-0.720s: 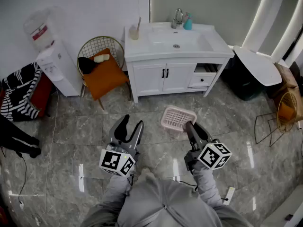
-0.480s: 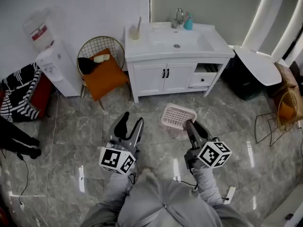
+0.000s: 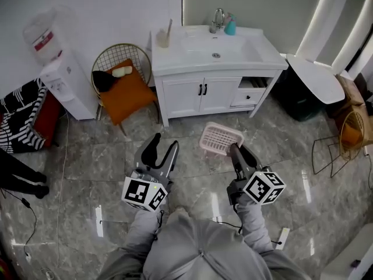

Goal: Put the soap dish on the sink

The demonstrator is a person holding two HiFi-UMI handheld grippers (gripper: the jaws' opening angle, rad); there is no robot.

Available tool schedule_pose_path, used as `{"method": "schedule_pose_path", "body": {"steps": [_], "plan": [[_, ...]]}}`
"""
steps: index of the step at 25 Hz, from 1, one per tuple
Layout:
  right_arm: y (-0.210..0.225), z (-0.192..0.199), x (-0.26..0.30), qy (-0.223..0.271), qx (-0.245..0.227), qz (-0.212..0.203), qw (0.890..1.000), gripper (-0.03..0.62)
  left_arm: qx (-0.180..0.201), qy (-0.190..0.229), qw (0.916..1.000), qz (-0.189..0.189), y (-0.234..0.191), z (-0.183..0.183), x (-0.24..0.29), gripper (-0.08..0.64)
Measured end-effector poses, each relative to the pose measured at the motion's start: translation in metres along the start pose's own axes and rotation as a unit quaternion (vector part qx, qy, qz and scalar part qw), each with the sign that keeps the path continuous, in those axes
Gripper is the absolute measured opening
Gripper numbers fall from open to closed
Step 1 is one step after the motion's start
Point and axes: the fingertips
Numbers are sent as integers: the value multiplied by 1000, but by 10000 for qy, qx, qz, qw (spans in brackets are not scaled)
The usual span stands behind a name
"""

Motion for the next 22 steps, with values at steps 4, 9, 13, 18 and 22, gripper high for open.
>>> {"method": "schedule_pose_path", "body": {"steps": [4,9,13,18,22], "plan": [[-1,1,12,24,45,88,9999,75,-3,-47,10000,40,-15,-1,2,241],[-6,2,34,90,96,194,9997,74,1,-148,9999,89,-43,-2,6,241],[-6,3,49,117,162,240,9995,74,6,-224,9997,99,-60,-2,12,241],[2,2,71,94,204,265,9994,75,21,-253,9997,62,-77,0,27,241],[18,-3,97,56,201,235,9995,74,7,-258,9997,-20,-91,5,48,241]]}}
Point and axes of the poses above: the fingertips, and each gripper's own axes: x forward along the fingers, y to its right, z out of its underside, and after that the axes turned 11 degrees about -x, right-handed
